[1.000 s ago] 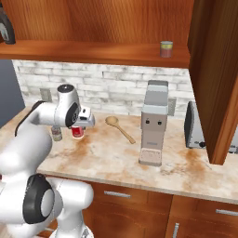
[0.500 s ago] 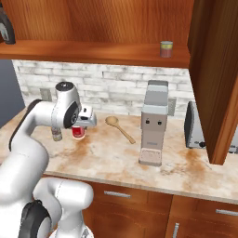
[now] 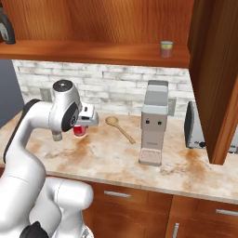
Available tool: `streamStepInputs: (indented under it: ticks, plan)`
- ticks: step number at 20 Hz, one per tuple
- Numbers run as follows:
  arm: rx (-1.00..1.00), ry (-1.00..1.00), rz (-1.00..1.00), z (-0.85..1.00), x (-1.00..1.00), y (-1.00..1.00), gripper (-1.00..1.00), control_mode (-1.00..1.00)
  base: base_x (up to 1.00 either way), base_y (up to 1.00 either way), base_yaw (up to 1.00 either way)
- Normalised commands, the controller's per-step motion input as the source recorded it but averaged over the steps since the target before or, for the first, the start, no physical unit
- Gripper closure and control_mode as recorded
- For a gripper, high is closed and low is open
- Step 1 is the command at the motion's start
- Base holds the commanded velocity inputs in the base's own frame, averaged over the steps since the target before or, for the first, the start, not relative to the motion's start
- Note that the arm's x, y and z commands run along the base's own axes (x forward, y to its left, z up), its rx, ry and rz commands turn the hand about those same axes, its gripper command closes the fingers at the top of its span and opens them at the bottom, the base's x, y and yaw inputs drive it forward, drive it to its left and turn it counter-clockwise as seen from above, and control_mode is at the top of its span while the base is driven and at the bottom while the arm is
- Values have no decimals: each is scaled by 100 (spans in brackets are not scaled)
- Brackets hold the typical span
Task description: Pick the cans from the counter and place them in their designated side in the cabinet.
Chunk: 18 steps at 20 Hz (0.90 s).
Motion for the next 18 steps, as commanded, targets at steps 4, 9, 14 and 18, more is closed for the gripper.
streamStepInputs:
  ticks: [4,9,14,18]
  plan:
    - [0,-6,0,33,-19,-18,100,-100,0,0,0]
    - [0,-8,0,35,-23,-18,100,-100,0,0,0]
    - [-2,-10,0,40,-27,-16,100,-100,0,0,0]
    - [-2,-11,-1,35,-33,-17,100,-100,0,0,0]
